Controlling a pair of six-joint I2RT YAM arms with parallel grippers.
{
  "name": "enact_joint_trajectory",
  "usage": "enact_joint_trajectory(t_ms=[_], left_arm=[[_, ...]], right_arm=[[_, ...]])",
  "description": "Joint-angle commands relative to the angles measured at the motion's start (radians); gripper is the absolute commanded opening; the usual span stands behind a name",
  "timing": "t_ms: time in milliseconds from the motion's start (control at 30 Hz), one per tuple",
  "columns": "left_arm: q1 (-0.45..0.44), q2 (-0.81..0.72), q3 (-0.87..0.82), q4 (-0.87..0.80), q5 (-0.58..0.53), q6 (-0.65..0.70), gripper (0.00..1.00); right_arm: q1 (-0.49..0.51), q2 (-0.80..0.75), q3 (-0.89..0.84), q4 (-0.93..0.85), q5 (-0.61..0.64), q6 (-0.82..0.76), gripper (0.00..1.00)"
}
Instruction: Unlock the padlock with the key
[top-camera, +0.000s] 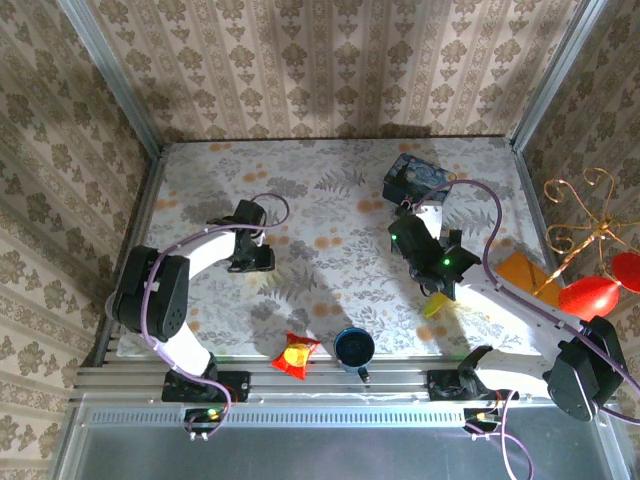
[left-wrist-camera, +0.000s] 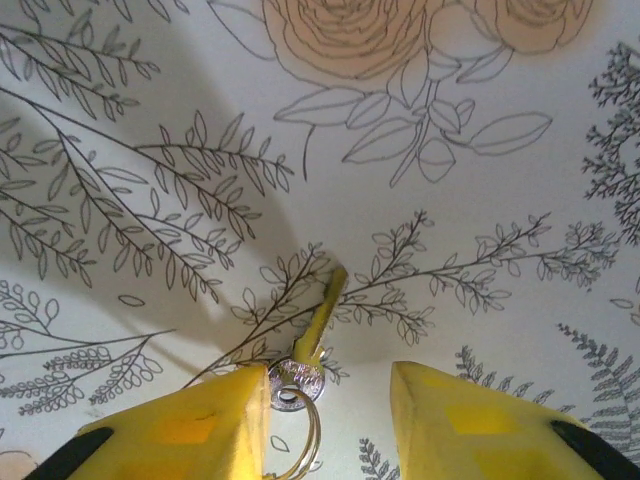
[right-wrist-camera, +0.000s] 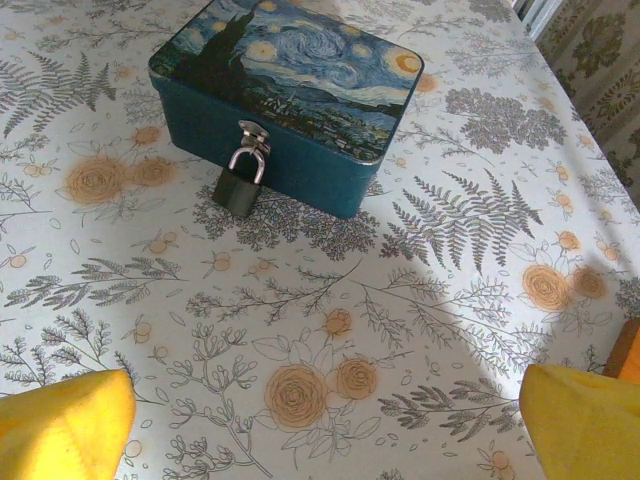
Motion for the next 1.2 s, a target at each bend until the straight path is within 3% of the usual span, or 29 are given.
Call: enact_joint_trajectory(t_ms=[0, 400, 667, 900, 1100, 1167], left_arm=[[-0.024, -0.015, 0.021, -0.054, -0.012, 0.01, 0.36], [-0.039, -0.05, 0.011, -0.017, -0.104, -0.068, 0.37], [-0.044, -0.019, 0.024, -0.021, -0.101, -0.075, 0.37], [-0.059, 0.007, 0.024, -0.018, -0.086, -0.071, 0.24], [-0.069, 0.008, 0.016, -0.03, -0.089, -0.074, 0.23], [-0.069, 0.003, 0.014, -0.036, -0.092, -0.074, 0.18]], right_arm=[[0.009, -0.004, 0.001, -0.022, 0.037, 0.02, 1.0], [0.013, 0.002, -0.002, -0.023, 0.042, 0.019, 1.0], [0.015, -0.01, -0.008, -0.022, 0.045, 0.015, 1.0], [0.015, -0.01, -0.002, -0.023, 0.046, 0.007, 1.0], [0.017, -0.01, -0.007, -0.024, 0.04, 0.015, 1.0], [0.02, -0.009, -0.007, -0.023, 0.039, 0.015, 1.0]])
